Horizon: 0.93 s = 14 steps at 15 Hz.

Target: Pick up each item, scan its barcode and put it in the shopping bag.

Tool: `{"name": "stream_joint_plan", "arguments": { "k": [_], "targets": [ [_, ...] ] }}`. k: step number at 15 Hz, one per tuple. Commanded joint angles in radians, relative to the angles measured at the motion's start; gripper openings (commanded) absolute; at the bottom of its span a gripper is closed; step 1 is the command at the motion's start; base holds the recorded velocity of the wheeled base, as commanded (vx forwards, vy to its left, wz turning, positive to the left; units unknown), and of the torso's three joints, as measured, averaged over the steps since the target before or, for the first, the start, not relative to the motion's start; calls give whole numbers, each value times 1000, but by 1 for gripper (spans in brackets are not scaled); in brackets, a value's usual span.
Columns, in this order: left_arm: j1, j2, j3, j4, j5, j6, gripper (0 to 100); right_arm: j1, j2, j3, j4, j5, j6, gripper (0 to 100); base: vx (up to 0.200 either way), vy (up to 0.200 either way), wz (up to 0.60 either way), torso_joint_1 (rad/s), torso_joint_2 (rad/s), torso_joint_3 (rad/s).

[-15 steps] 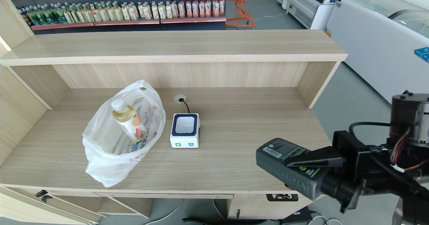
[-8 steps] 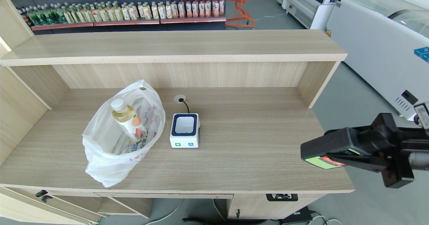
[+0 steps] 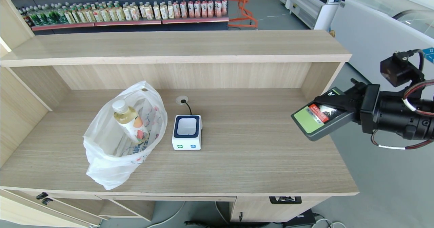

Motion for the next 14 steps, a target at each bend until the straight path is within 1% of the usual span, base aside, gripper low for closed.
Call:
{"name": "stream_joint_plan", "arguments": {
  "k": [1,11,14],
  "targets": [
    [0,0,0,0,1,0,100,16,25,7,-2,2,0,0,0,0,0,0,0,0],
    [0,0,0,0,1,0,100,16,21,37,-1,-2,0,0,0,0,0,0,0,0],
    [0,0,0,-2,1,-5,100,16,22,34,-4,-1,2,0,0,200,0,-1,5,1]
  ]
}}
